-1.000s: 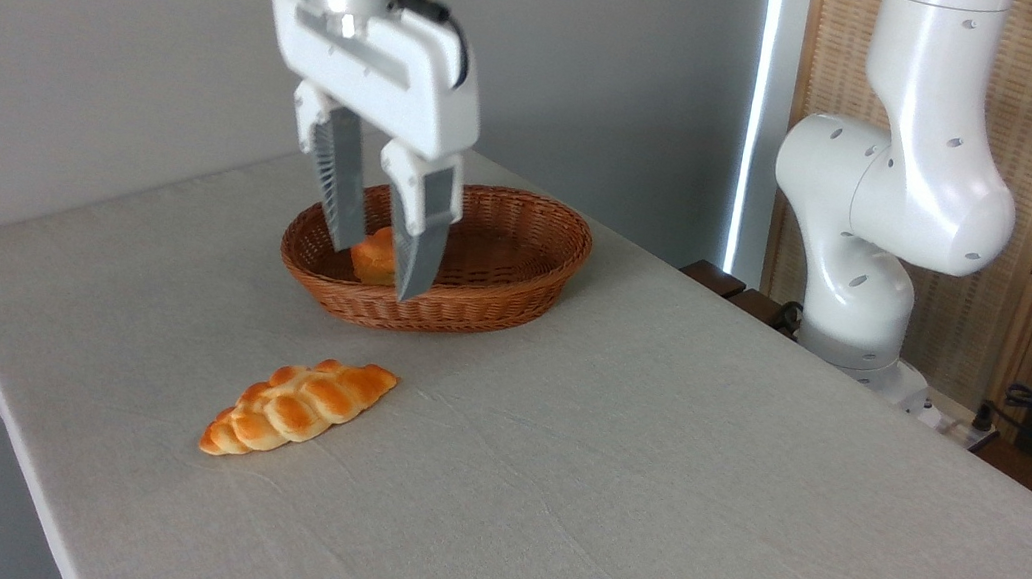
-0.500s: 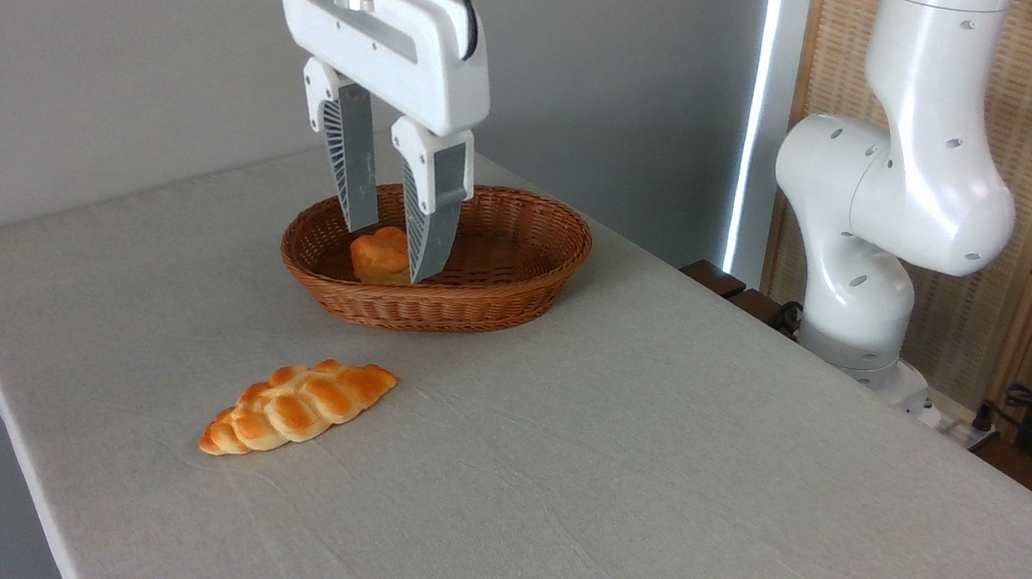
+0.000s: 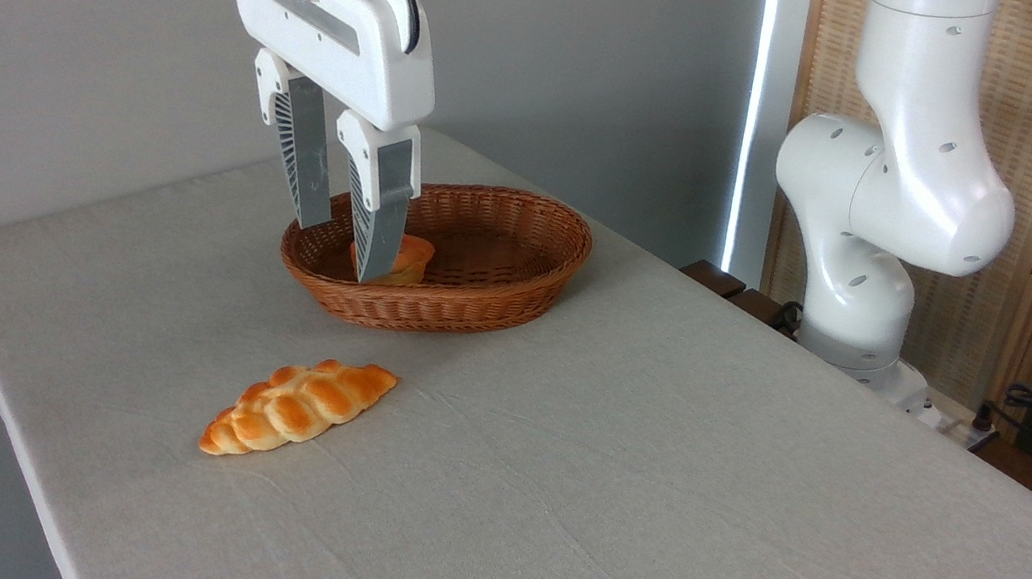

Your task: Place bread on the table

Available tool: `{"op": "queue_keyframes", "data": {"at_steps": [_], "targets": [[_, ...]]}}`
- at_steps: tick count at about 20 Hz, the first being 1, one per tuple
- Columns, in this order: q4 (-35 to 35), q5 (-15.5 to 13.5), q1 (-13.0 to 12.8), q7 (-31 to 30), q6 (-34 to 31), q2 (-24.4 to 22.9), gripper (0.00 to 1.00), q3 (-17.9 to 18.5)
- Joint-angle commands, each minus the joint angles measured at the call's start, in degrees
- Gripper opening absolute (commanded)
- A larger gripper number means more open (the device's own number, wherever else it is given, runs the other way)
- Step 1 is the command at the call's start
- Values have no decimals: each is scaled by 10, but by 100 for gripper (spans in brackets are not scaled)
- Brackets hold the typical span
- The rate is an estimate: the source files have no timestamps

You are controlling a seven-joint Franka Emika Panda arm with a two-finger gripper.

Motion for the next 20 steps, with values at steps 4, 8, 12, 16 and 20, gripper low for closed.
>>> {"op": "queue_keyframes", "data": {"at_steps": [4,8,12,16,20], "targets": [[14,12,-52,8,-15,3,100,63],[6,13,-51,9,-16,3,100,62],[2,14,-49,10,-16,5,100,62],[1,14,-49,10,-16,5,100,62],[1,14,-49,18,-11,5,100,62]]}}
